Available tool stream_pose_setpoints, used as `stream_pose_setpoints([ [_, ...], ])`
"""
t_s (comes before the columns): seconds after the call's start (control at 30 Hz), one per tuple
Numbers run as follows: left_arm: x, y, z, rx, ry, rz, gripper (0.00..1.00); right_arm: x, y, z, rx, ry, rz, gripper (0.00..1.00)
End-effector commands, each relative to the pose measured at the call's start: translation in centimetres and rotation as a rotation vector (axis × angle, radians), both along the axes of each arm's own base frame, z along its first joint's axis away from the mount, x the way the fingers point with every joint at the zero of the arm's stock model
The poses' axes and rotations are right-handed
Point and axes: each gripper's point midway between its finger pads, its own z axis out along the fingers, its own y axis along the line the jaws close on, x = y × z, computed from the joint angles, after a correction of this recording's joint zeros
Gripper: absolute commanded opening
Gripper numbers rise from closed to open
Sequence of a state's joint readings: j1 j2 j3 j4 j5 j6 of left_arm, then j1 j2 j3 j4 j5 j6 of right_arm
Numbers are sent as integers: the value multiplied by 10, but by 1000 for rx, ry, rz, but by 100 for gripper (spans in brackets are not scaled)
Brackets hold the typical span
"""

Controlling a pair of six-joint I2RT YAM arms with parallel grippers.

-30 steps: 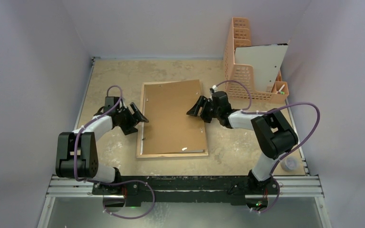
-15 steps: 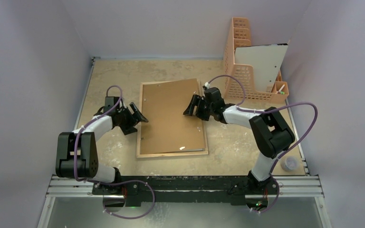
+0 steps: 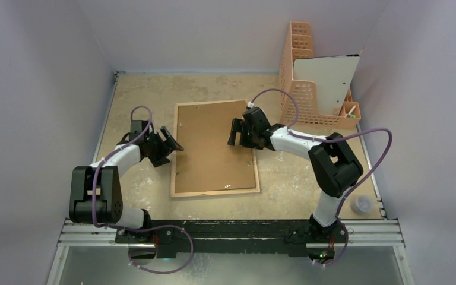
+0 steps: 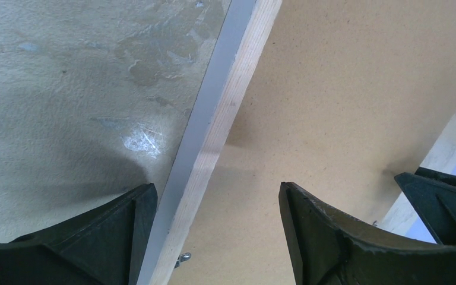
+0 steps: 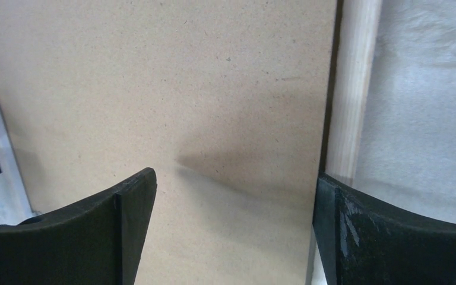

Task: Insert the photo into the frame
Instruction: Place the photo frame item in the photo frame.

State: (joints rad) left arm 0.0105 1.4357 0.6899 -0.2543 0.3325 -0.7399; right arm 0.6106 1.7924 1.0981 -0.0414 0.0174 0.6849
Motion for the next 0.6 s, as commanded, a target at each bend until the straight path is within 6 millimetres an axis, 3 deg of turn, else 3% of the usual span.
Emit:
stream_pose_setpoints([
  [0.0,15,4,18,24,-78,15,78,13,-8,30,-53,-80,-26,96],
  [0.13,15,4,18,28,-78,9,79,5,3,51,-16,-95,88,96],
  [0.3,14,3,17,27,-75,2,79,9,-7,66,-50,-137,85,96],
  [0.57,10,3,13,29,-53,-15,79,15,-27,51,-38,-126,29,92],
])
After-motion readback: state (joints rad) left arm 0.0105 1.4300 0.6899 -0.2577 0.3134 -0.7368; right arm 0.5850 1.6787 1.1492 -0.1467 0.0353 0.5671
